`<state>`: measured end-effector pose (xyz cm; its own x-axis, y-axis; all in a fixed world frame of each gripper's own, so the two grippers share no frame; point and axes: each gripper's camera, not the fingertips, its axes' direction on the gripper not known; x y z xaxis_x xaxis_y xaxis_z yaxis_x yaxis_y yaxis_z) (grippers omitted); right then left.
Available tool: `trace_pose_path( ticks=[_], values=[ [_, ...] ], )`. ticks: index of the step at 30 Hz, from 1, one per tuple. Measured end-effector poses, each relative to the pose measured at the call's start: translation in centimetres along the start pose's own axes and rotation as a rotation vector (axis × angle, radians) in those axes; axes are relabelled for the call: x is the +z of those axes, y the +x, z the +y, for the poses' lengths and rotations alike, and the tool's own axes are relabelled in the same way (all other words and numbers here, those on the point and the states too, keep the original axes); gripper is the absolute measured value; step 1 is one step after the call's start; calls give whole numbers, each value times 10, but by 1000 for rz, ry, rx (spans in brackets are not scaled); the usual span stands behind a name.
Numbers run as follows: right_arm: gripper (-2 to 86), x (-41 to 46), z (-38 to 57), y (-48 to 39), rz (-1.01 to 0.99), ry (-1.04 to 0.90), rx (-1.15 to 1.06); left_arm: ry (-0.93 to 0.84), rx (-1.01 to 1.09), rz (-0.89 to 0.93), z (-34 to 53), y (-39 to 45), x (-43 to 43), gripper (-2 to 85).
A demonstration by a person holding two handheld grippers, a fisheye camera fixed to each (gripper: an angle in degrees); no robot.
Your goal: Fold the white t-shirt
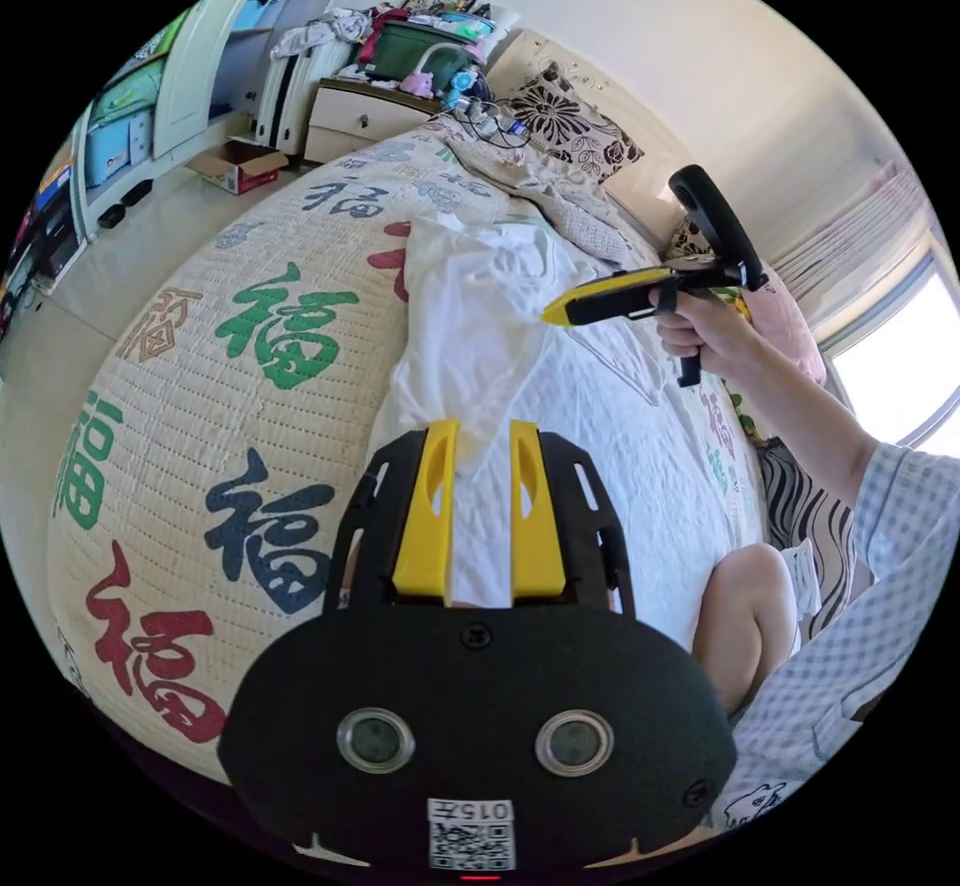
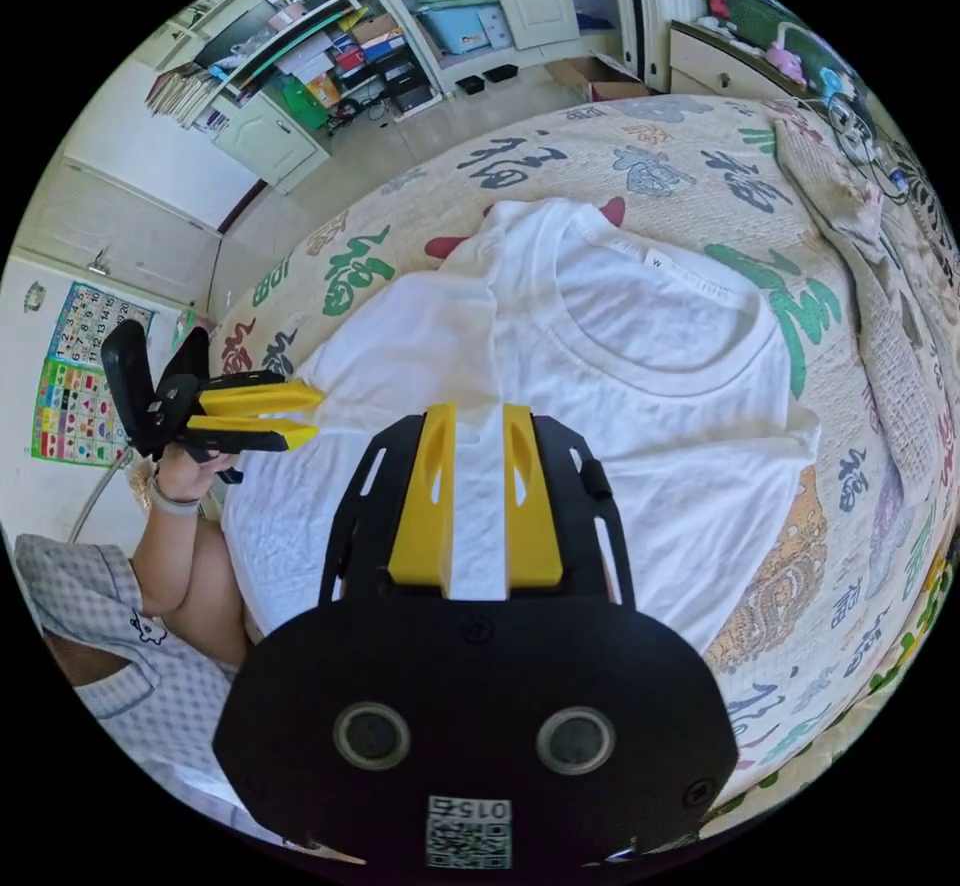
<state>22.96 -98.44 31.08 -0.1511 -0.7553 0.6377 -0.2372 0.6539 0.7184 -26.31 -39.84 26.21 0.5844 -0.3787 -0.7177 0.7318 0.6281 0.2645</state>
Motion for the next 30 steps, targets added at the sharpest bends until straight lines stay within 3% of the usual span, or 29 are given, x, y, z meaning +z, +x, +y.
trace_pose_path(
  ticks=[3,7,9,12,18,22,26,30],
  values=[
    [52,10,-5,-9,35,-75,-23,-73,33,14,-7,2,14,82],
    [19,-17,5,-4,54,-27,-35,-70,66,39,-10,6,9,80],
    [23,-35,14,6,18,20,-15,-29,58,78,-13,2,-4,80],
    [58,-64,26,24,-27,26,-16,8,78,-16,-27,-2,-30,81],
    [103,-134,18,100,92,249,133,167,113,-90,-120,-6,-35,96],
    [123,-141,-16,143,172,222,223,-49,185,-144,-220,7,63,122],
    [99,-136,-41,165,105,126,286,-277,160,-261,-259,14,141,98],
    [45,-142,-54,165,119,58,255,-285,172,-207,-272,18,141,31]
  ],
)
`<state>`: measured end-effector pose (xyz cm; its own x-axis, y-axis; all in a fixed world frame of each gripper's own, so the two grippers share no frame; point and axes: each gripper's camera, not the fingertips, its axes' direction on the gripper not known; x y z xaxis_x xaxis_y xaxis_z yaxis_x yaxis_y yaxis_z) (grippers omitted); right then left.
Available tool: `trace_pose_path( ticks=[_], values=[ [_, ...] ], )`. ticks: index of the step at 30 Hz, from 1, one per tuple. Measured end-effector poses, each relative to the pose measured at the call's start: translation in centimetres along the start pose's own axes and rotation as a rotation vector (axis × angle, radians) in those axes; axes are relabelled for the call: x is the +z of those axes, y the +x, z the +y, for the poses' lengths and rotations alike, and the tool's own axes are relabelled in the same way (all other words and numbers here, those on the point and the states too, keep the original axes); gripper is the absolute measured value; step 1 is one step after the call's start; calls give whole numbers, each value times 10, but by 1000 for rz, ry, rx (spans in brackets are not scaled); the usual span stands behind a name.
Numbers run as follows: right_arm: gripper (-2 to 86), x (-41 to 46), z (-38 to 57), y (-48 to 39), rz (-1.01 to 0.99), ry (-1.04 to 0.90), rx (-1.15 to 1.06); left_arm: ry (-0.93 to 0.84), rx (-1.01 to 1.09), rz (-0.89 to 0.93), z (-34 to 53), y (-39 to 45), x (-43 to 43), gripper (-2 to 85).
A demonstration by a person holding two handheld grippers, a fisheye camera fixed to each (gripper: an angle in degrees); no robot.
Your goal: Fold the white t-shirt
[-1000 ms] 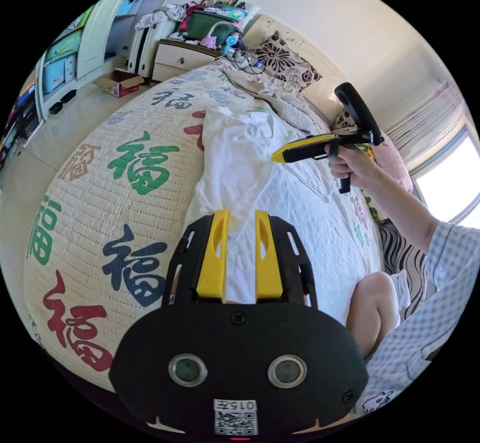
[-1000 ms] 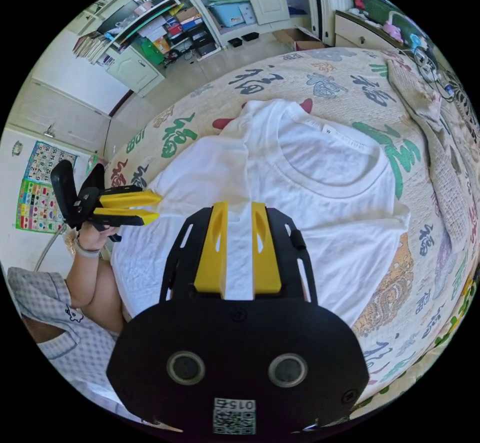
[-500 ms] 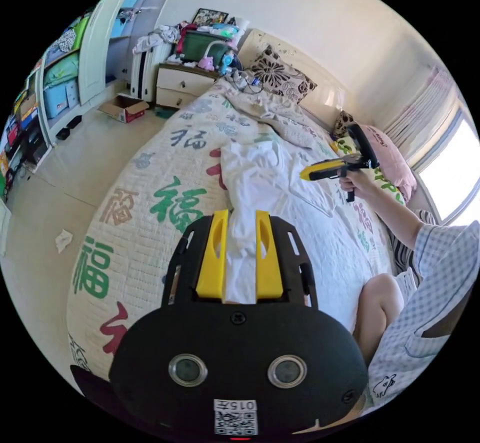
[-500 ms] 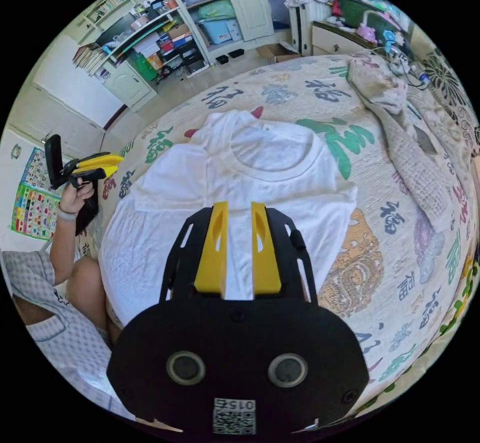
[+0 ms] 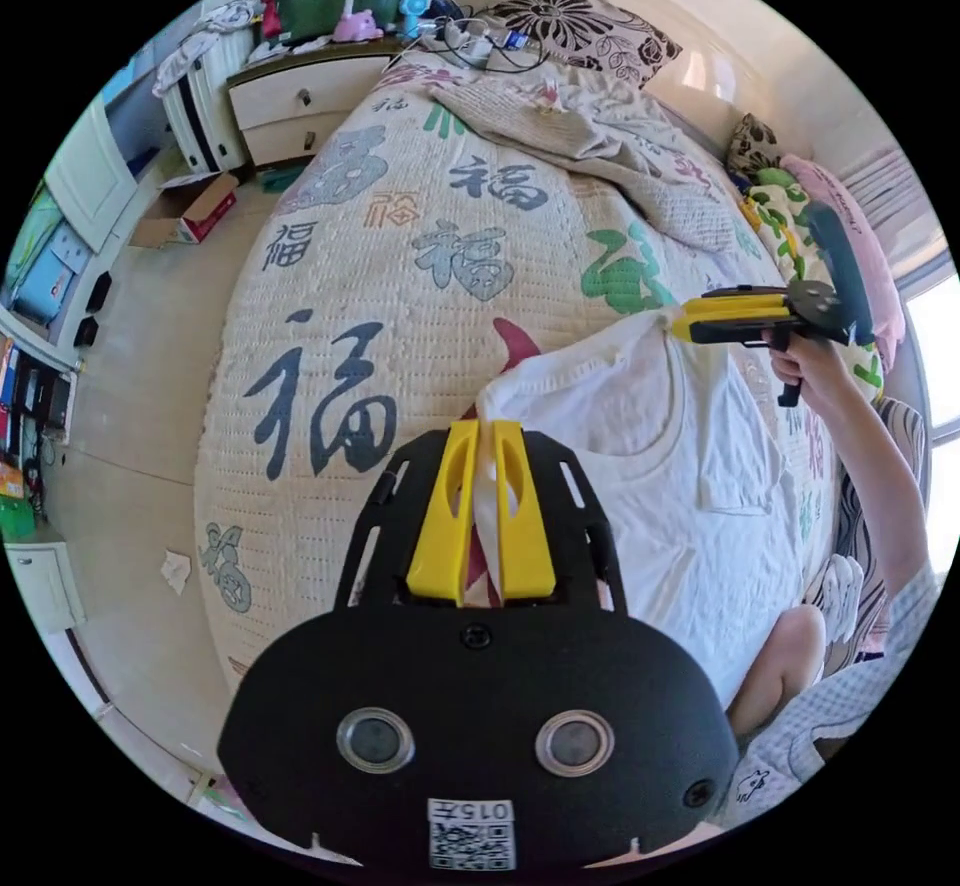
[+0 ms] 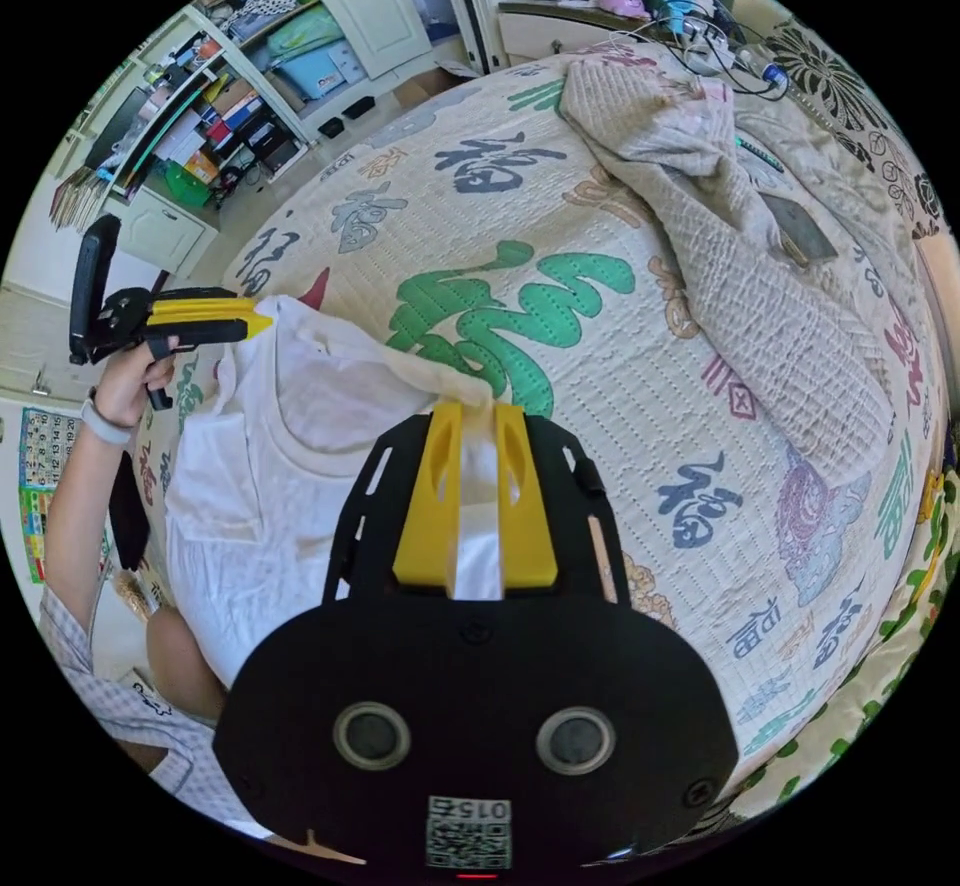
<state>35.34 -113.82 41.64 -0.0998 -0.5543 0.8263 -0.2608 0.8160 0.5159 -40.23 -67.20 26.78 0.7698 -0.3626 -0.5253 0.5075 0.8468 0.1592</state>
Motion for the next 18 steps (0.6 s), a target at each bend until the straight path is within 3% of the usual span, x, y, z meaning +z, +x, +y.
trace_pose_path(
  ticks=[9,18],
  values=[
    [2,-112,33,-11,-100,167,56,251,2,99,41,29,-75,11],
    [3,-241,222,-99,-215,187,-175,350,273,165,214,176,-178,11]
  ],
)
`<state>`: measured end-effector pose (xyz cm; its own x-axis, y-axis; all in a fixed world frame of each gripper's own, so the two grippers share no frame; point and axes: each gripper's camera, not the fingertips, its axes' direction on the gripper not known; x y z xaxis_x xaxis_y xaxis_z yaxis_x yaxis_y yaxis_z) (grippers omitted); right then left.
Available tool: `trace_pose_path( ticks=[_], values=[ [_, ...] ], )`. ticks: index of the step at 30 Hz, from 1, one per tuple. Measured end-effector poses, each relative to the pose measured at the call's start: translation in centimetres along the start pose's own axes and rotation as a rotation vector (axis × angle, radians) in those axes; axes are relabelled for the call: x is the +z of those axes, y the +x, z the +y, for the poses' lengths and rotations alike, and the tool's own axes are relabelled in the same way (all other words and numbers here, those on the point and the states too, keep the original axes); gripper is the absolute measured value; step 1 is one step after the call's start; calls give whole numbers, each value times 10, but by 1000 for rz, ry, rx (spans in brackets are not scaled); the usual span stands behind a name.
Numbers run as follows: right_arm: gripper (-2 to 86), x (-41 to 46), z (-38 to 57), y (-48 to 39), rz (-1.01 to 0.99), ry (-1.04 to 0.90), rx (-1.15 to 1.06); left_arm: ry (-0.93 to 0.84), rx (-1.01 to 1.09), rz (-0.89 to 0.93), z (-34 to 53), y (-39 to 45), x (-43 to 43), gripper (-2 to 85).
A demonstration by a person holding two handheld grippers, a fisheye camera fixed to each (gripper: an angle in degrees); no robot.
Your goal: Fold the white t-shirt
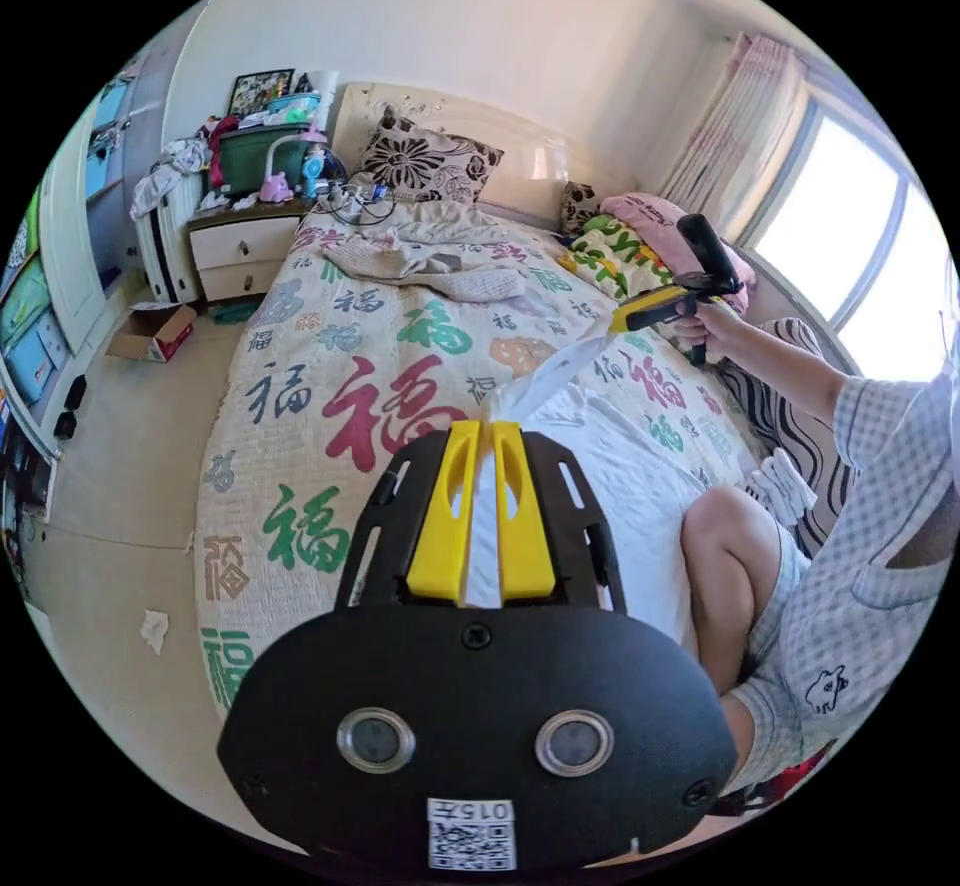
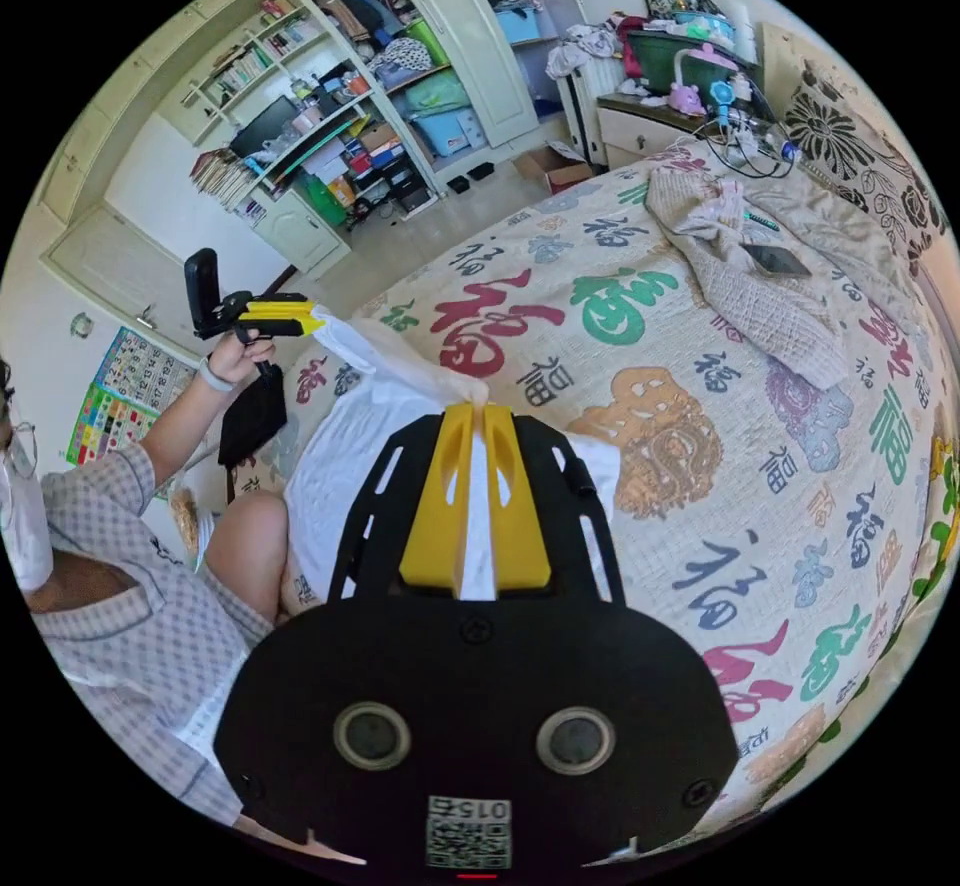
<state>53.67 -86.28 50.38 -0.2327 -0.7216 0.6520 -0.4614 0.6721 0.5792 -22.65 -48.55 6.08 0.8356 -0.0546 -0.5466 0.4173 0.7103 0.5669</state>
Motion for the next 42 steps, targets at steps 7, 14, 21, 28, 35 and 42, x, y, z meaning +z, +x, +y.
trace_pose_path(
  ticks=[7,14,21,28,35,42],
  values=[
    [0,33,142,-79,-65,-350,-119,-352,258,2,107,181,38,11],
    [-1,65,193,-107,-58,-577,-209,-610,428,2,141,282,83,11],
    [4,79,205,-125,-80,-709,-285,-687,519,-20,149,317,86,13],
    [54,63,207,-120,-105,-780,-274,-908,519,29,163,307,96,25],
    [99,-46,178,-13,-8,-262,154,-450,102,-137,115,177,-19,90],
    [142,-24,168,67,-51,51,599,-159,-548,-164,136,27,-32,176]
  ],
)
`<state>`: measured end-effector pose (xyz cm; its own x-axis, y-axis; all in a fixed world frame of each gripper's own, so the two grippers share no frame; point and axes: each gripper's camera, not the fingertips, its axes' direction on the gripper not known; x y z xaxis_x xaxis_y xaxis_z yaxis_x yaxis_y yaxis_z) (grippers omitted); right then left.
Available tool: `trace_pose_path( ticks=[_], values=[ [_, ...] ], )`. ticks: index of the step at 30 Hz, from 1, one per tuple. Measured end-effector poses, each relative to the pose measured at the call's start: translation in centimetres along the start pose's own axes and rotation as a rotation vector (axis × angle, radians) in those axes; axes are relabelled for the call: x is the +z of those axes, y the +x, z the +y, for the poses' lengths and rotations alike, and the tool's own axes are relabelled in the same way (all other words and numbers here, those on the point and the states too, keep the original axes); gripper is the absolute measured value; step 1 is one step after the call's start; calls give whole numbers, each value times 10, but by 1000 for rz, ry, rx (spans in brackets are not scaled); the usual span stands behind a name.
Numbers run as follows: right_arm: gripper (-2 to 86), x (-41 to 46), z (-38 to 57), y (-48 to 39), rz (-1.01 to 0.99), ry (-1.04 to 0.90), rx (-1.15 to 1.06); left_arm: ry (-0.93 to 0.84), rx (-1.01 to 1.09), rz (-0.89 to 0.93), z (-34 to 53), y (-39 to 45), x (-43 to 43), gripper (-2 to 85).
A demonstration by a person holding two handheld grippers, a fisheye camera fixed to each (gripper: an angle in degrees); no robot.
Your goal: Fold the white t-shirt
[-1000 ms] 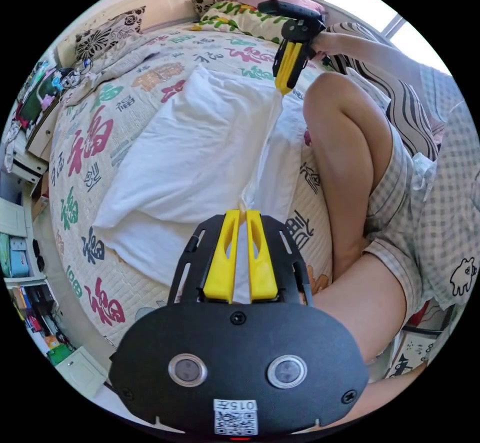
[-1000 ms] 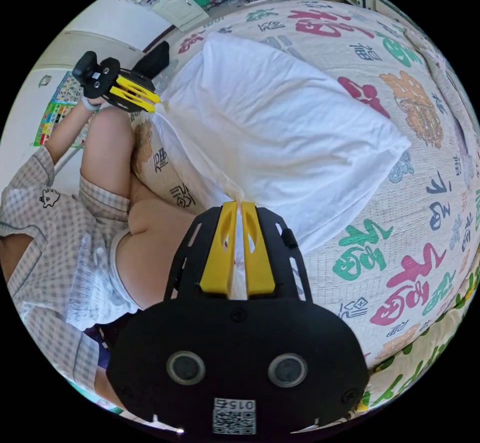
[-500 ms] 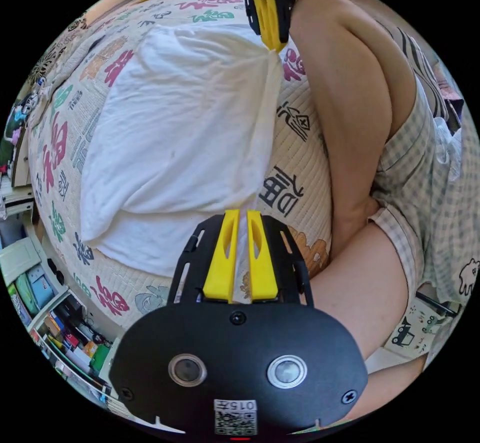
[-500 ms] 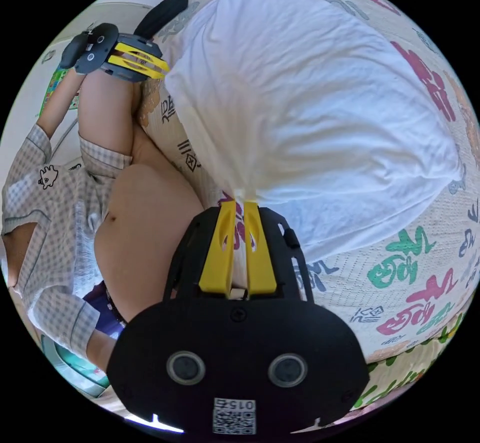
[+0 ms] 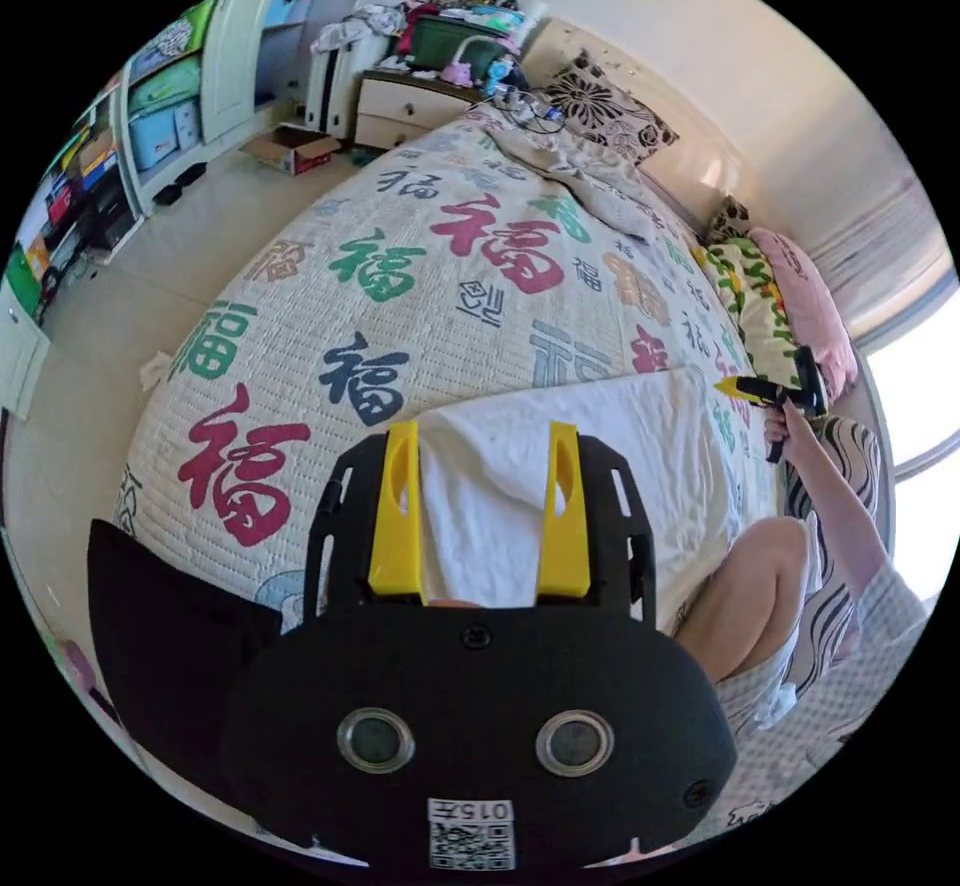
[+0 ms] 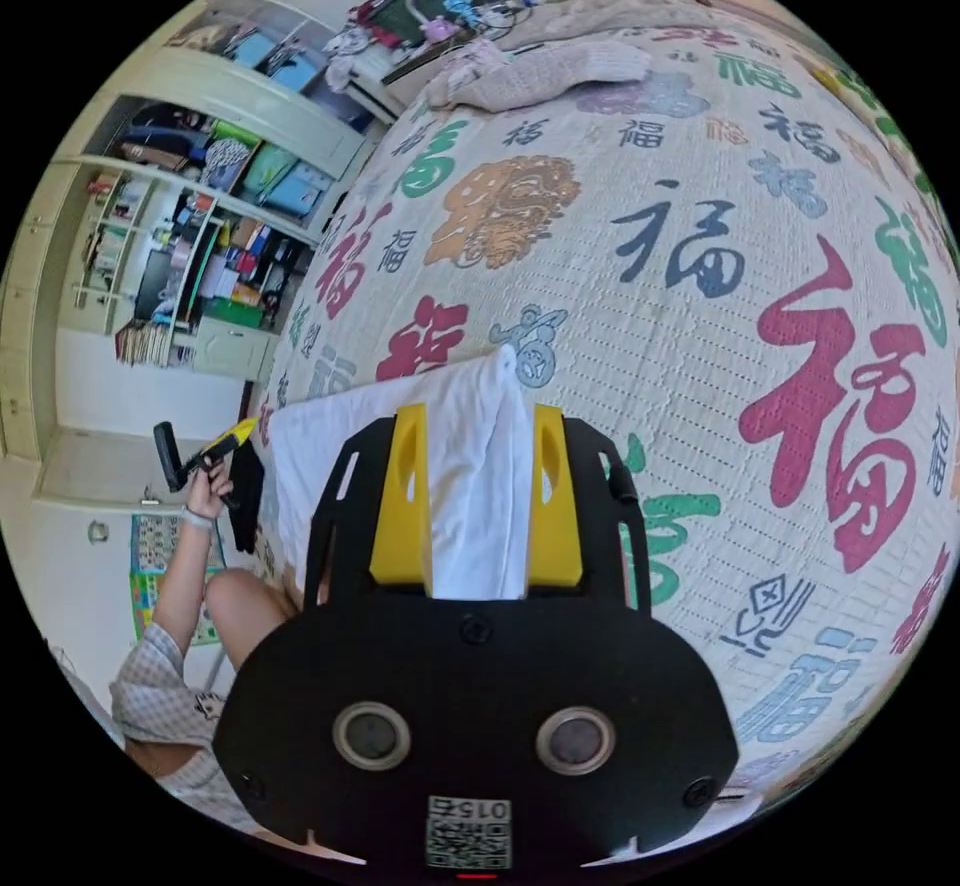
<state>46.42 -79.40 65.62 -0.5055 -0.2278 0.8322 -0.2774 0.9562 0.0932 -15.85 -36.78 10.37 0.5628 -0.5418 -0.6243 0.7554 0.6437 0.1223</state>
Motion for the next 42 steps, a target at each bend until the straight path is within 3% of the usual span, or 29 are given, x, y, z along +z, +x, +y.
trace_pose_path(
  ticks=[4,7,10,22,26,28,30,32,37,40,42],
  values=[
    [122,38,-10,-1,87,-32,56,-101,-126,-18,-9,-38,33,150],
    [64,51,-4,-22,258,-70,-95,-134,-51,-95,-7,-41,31,93],
    [16,55,-1,-33,186,-134,-186,-227,19,59,-15,-53,20,27],
    [17,16,-55,-74,100,111,-239,123,55,105,-77,-102,-107,23],
    [50,67,-75,-78,313,112,-92,118,-74,-75,-83,-124,-93,60],
    [52,80,-57,-81,256,126,-120,135,-74,-93,-66,-125,-93,71],
    [58,92,-23,-92,103,95,-241,113,-12,-7,-44,-115,-93,80],
    [69,121,34,-114,-9,-69,-421,16,102,121,-10,-85,-88,89],
    [62,209,126,-153,140,-249,-625,-178,368,133,17,-1,-61,89],
    [47,262,148,-155,239,-362,-644,-253,420,132,15,21,-29,82],
    [39,274,156,-156,262,-362,-677,-346,444,41,20,24,-5,78]
  ],
)
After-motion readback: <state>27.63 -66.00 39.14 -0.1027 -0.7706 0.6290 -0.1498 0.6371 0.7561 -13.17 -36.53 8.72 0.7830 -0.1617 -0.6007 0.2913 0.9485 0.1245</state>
